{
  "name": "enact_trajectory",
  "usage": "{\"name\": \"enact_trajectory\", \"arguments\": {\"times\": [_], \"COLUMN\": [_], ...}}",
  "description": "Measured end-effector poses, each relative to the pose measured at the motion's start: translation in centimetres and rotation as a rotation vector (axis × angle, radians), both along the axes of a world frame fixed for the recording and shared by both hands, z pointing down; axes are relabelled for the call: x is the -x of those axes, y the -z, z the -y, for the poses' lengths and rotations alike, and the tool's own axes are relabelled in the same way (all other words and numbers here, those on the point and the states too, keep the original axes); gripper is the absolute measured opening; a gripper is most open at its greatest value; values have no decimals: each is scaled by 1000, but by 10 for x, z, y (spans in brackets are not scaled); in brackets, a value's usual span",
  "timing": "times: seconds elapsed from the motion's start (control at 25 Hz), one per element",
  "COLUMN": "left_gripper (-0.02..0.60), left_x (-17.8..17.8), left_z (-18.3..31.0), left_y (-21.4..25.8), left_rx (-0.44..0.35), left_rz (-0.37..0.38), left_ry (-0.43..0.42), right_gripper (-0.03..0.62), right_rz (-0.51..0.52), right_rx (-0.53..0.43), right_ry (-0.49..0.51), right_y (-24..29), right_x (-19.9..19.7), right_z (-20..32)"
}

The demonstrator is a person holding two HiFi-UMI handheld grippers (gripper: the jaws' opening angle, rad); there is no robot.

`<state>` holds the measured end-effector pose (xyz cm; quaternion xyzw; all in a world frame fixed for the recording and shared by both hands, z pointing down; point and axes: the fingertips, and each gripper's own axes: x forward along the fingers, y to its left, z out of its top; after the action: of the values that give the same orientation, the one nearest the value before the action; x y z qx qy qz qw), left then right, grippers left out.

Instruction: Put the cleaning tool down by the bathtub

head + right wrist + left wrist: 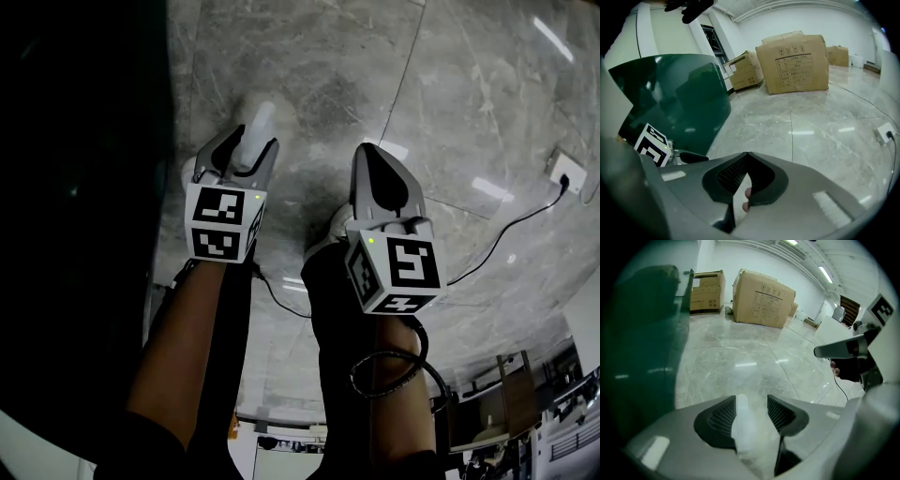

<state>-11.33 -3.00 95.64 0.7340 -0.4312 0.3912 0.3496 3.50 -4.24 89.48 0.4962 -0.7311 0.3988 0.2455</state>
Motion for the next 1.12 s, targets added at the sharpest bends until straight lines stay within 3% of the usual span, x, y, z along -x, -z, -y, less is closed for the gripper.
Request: {"name": "enact_trajectory", "arguments": {"times": [0.6, 1.12], "left_gripper": [192, 118], "left_x": [-10, -12], "left_z": [26, 20], "left_y": [67, 117], "left_rx": [-24, -27], "left_rz": [11, 15], "left_ry": [-37, -72], "right_gripper": [23, 23], "right_rz": [-8, -15], "right_rx": [-63, -81], "right_ry": [-17, -11], "right_y": [77, 128], "right_x": [-6, 0], "right_z": [28, 28]}}
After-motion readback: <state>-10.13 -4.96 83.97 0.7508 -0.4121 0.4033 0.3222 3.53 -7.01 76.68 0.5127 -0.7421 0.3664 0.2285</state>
